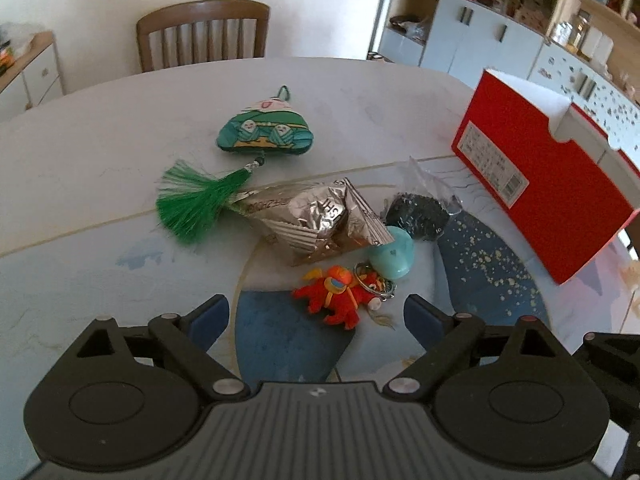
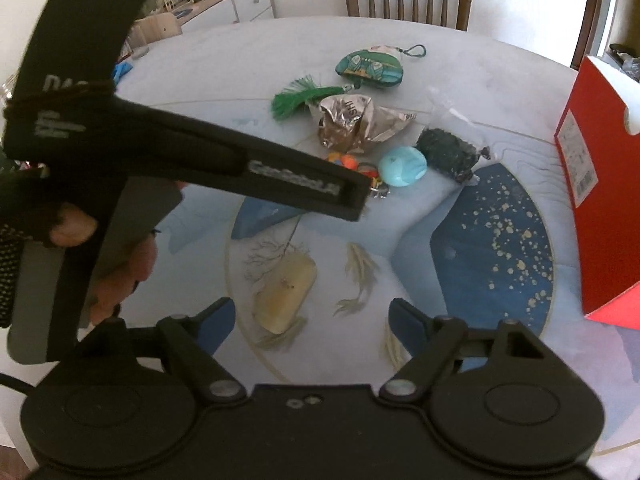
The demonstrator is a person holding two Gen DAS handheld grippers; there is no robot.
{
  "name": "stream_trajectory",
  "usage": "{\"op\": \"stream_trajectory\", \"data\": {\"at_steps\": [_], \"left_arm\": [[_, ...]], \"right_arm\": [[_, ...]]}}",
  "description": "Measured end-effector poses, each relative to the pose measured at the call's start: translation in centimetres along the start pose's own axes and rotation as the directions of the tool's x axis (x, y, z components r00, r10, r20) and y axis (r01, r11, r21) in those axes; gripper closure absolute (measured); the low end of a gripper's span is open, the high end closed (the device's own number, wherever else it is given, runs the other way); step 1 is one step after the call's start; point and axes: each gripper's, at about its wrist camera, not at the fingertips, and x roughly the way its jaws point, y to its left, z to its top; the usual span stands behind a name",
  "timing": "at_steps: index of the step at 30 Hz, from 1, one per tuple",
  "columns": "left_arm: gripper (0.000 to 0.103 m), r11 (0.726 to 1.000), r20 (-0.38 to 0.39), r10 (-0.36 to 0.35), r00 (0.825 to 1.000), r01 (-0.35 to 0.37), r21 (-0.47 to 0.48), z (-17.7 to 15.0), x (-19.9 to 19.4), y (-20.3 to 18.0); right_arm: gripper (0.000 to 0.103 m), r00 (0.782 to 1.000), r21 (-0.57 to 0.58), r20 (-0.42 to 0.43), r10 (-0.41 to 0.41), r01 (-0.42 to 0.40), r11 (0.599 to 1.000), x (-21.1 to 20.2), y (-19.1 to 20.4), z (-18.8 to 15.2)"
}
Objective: Organize objects
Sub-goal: 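Move both tools back over the items on the mat, then grasp the red toy figure with the left tool while the right tool grasps the cream figurine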
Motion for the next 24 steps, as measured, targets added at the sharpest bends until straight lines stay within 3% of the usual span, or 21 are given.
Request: {"op": "stream_trajectory", "data": {"at_steps": [11,20,24], "left_arm": [[0.008,0.997,0.013,0.036,0.999,-0.036,0.068,0.2,1.6,-0.9],[0.009,0.991,0.034,0.059,0.998,-0.062,0.115,-0.2,2.0,-1.9],[0.016,0.989,0.048,0.061,0.997,-0.067,0.133,-0.4,1.9,-2.4]], "right_arm": [[0.032,1.0,-0.027,-0.009,0.002,-0.003,1.0,1.2,0.8,0.6],[0.051,1.0,-0.049,0.0,-0.007,0.007,0.999,1.2,1.2,0.9],[0.057,1.0,-0.054,0.005,-0.001,0.001,0.999,1.2,1.3,0.8]]}}
